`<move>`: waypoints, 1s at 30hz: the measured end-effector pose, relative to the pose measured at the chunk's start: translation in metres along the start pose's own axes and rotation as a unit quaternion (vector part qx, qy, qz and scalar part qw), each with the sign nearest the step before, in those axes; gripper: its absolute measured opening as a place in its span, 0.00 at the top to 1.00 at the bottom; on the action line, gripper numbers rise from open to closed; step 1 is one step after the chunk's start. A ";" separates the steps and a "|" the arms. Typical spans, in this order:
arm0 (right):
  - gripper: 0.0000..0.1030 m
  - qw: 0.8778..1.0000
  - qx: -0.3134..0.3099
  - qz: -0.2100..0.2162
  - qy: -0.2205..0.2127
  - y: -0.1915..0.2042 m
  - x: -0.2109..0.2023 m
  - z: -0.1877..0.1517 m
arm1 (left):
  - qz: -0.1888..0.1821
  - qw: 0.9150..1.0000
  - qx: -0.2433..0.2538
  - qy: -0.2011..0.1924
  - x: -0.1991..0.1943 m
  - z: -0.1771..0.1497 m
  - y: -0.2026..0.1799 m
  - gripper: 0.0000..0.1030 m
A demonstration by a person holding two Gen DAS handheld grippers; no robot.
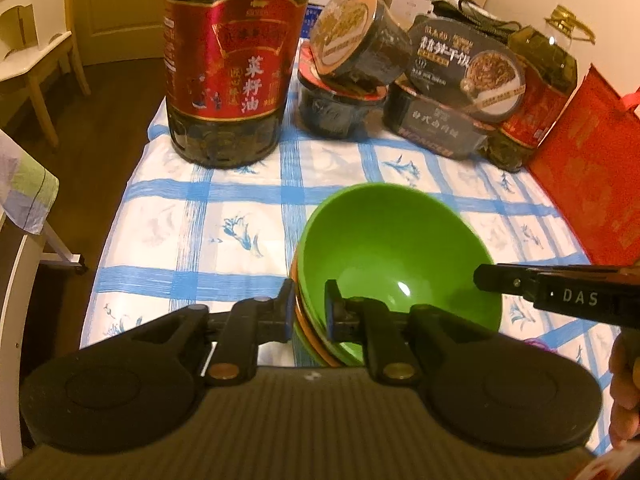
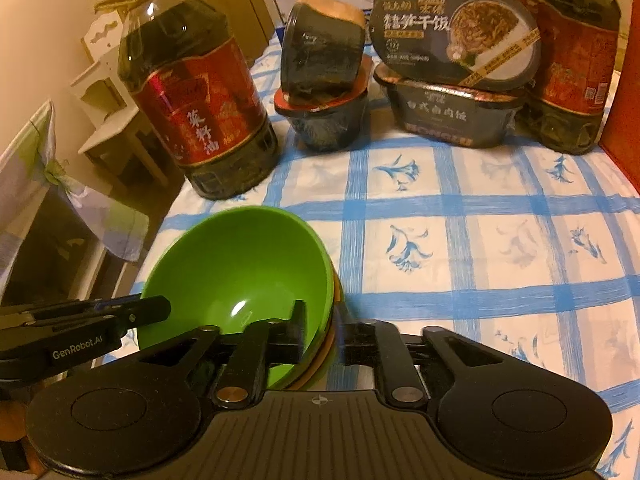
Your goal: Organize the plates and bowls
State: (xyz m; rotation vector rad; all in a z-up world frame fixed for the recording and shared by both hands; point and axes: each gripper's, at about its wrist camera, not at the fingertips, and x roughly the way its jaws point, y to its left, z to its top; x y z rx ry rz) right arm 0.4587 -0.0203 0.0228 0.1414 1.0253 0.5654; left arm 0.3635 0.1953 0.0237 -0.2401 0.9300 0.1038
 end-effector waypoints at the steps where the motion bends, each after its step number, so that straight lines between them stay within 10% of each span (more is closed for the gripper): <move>1: 0.63 1.000 0.004 -0.001 -0.005 -0.001 -0.003 0.000 | -0.002 1.000 -0.003 -0.004 -0.002 0.000 0.000 0.81; 3: 0.47 1.000 0.011 0.000 -0.014 -0.003 -0.008 -0.001 | -0.006 1.000 -0.008 -0.011 -0.008 -0.002 0.000 0.75; 14: 0.45 1.000 0.018 0.001 -0.018 -0.005 -0.048 -0.036 | -0.022 0.997 -0.052 -0.053 -0.058 -0.038 0.006 0.35; 30: 0.42 0.998 0.040 -0.053 -0.004 -0.010 -0.102 -0.160 | 0.026 0.997 -0.047 -0.049 -0.097 -0.169 -0.011 0.19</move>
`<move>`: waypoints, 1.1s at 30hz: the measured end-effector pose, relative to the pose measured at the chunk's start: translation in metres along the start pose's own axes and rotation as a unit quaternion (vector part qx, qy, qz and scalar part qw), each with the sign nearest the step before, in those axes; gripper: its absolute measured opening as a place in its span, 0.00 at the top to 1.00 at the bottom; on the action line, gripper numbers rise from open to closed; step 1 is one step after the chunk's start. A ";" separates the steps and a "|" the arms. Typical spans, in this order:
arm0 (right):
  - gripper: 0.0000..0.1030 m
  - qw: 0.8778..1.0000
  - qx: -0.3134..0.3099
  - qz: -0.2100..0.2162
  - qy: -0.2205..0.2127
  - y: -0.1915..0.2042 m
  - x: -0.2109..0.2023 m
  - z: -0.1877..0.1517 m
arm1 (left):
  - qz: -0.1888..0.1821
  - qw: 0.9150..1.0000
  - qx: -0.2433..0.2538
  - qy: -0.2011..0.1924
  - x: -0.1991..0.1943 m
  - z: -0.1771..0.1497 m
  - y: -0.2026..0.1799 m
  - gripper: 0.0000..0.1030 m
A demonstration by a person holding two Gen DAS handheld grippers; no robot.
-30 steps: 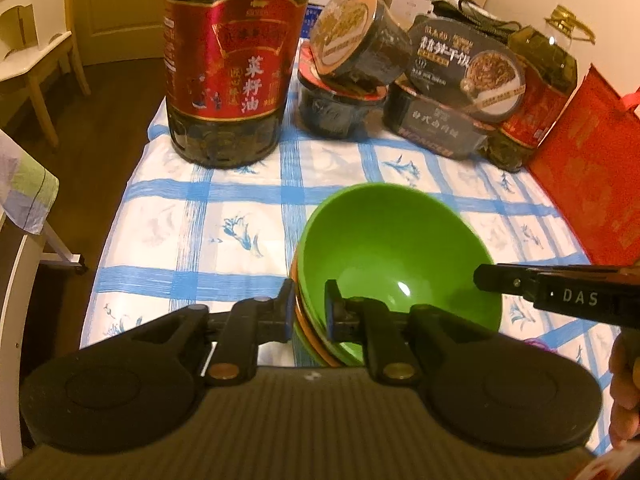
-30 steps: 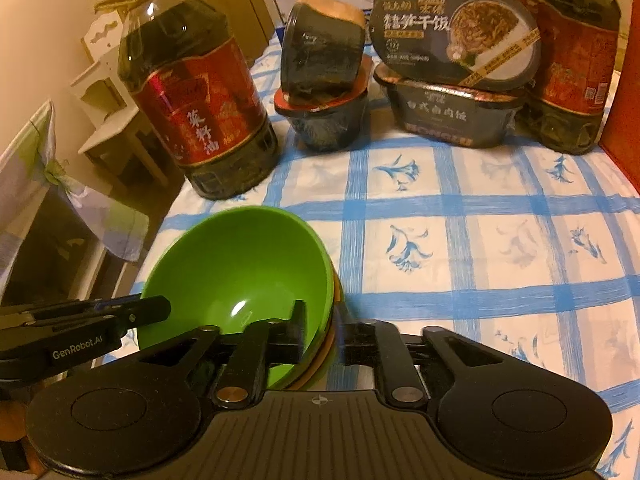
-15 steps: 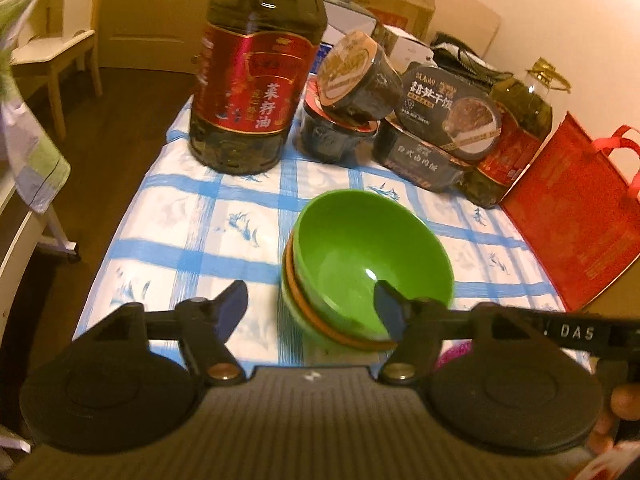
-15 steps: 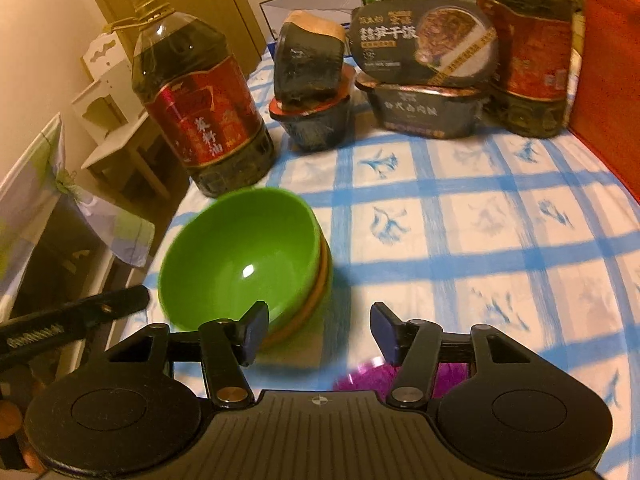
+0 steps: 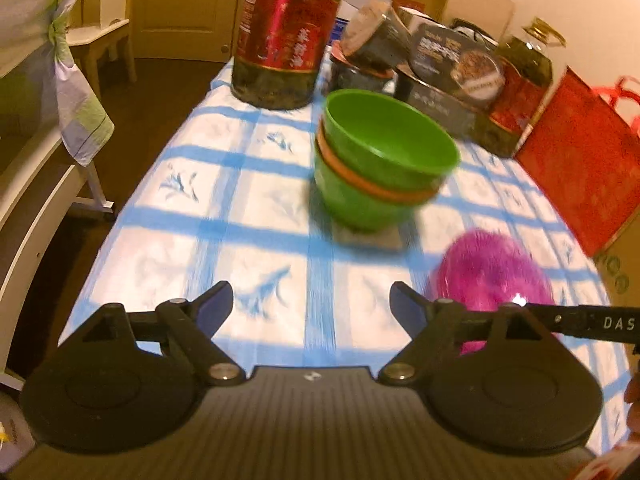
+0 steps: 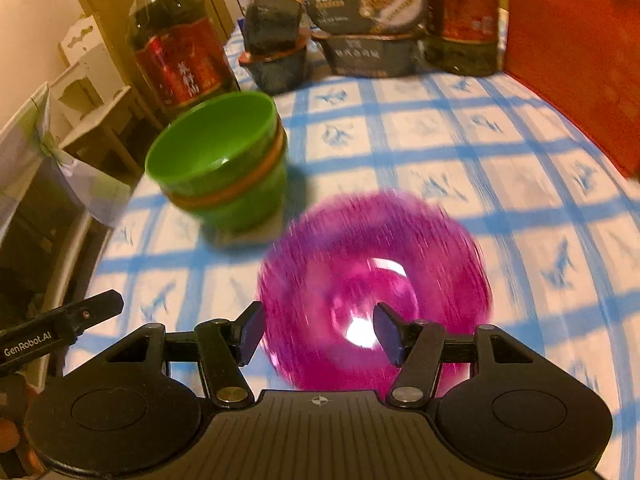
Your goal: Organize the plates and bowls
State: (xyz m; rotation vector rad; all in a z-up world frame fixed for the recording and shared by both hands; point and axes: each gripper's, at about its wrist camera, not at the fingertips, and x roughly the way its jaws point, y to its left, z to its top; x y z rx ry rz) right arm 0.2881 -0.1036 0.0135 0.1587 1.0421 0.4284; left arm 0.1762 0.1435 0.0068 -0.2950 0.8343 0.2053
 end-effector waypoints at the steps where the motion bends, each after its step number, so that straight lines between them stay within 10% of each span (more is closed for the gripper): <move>1: 0.42 1.000 0.003 -0.004 0.000 -0.001 -0.004 -0.008 | 0.000 1.000 0.004 0.000 -0.003 -0.005 -0.002 0.19; 15: 0.42 0.999 0.002 -0.051 -0.001 -0.010 -0.043 -0.079 | -0.010 0.999 0.042 -0.013 -0.040 -0.053 -0.025 0.19; 33: 0.42 0.999 0.010 -0.046 0.005 -0.008 -0.042 -0.083 | -0.044 0.998 -0.001 0.046 -0.030 -0.049 -0.015 0.19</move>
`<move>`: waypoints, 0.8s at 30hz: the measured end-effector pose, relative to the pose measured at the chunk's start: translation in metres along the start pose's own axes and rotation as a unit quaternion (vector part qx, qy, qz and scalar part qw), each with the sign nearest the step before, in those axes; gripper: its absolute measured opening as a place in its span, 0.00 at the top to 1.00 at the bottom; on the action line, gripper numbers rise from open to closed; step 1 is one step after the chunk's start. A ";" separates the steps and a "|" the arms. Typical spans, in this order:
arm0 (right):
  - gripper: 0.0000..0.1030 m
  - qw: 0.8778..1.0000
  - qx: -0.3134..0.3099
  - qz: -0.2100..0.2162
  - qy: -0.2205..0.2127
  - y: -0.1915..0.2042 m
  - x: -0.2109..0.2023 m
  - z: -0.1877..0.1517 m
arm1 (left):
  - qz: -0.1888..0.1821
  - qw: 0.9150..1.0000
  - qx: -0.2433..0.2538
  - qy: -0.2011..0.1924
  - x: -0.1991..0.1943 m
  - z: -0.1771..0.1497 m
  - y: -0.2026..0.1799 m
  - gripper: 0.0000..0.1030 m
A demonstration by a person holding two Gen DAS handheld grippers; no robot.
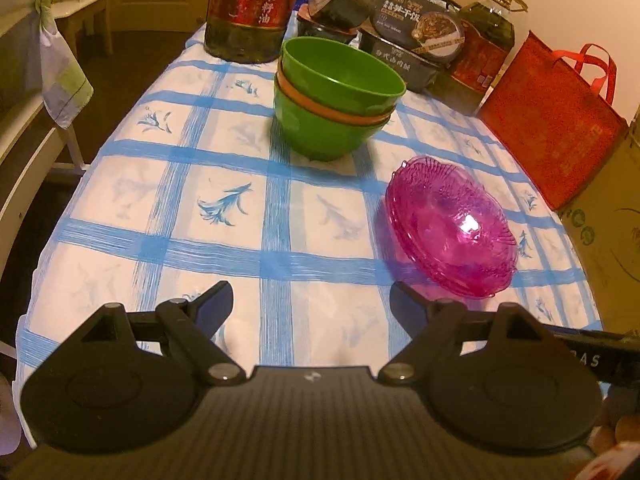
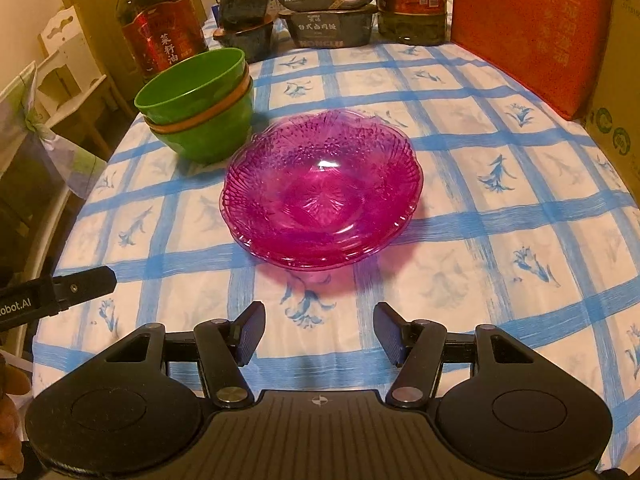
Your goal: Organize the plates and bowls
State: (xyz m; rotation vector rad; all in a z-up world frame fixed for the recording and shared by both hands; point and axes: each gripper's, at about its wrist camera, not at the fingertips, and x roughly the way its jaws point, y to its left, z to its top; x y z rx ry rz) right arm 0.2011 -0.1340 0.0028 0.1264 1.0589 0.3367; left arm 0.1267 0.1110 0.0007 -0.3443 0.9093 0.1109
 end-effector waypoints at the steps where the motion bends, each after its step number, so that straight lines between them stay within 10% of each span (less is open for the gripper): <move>1: 0.42 1.000 0.001 0.001 -0.001 0.001 0.000 0.001 | -0.006 1.000 0.000 0.003 0.001 0.001 0.001 0.19; 24: 0.42 0.995 0.016 0.099 0.000 0.031 0.020 0.105 | 0.002 1.000 0.019 -0.014 0.025 0.112 0.029 0.19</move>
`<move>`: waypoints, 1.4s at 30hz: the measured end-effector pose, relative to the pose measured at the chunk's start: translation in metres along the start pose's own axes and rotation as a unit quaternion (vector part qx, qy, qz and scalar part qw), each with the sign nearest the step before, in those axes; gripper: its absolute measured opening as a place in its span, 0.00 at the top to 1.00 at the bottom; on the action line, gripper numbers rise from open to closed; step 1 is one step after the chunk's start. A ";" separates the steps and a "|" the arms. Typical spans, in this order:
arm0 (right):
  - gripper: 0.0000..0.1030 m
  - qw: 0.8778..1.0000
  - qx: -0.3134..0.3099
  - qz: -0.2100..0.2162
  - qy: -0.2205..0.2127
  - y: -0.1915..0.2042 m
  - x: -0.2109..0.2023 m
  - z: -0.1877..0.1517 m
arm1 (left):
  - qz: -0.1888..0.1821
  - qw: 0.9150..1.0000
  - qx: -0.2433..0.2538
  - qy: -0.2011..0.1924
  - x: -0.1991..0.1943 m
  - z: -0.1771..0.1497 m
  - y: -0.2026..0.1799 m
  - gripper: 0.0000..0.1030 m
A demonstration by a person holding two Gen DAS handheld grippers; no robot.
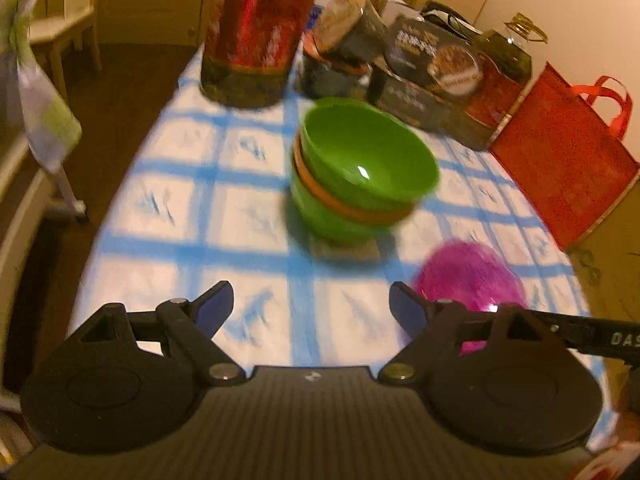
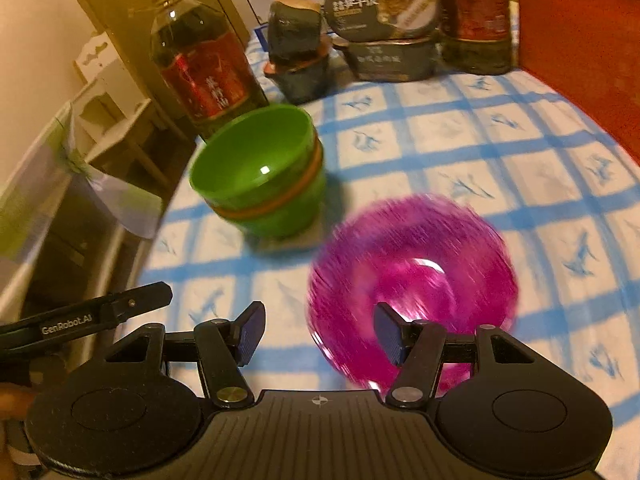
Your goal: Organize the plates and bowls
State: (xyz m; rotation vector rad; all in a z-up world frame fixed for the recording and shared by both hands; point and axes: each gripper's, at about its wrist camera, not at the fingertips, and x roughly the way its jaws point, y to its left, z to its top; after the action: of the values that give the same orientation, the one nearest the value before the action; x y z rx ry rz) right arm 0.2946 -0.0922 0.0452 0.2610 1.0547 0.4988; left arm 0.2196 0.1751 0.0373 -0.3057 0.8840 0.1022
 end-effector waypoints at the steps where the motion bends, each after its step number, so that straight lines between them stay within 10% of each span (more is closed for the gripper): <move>1: 0.42 1.000 0.001 0.005 0.001 0.001 0.003 0.008 | 0.001 1.000 0.003 -0.004 0.002 0.009 0.001 0.19; 15: 0.42 1.000 0.012 0.017 -0.001 0.007 0.052 0.100 | -0.007 1.000 -0.019 0.015 0.062 0.095 0.009 0.25; 42: 0.56 0.998 0.024 0.006 0.053 -0.006 0.139 0.134 | -0.025 0.994 -0.042 0.095 0.150 0.109 0.018 0.61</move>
State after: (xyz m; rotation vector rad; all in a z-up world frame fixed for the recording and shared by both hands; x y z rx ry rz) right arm 0.4691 -0.0224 -0.0002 0.2858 1.1704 0.5026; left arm 0.3914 0.2195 -0.0180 -0.4204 1.0625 0.0641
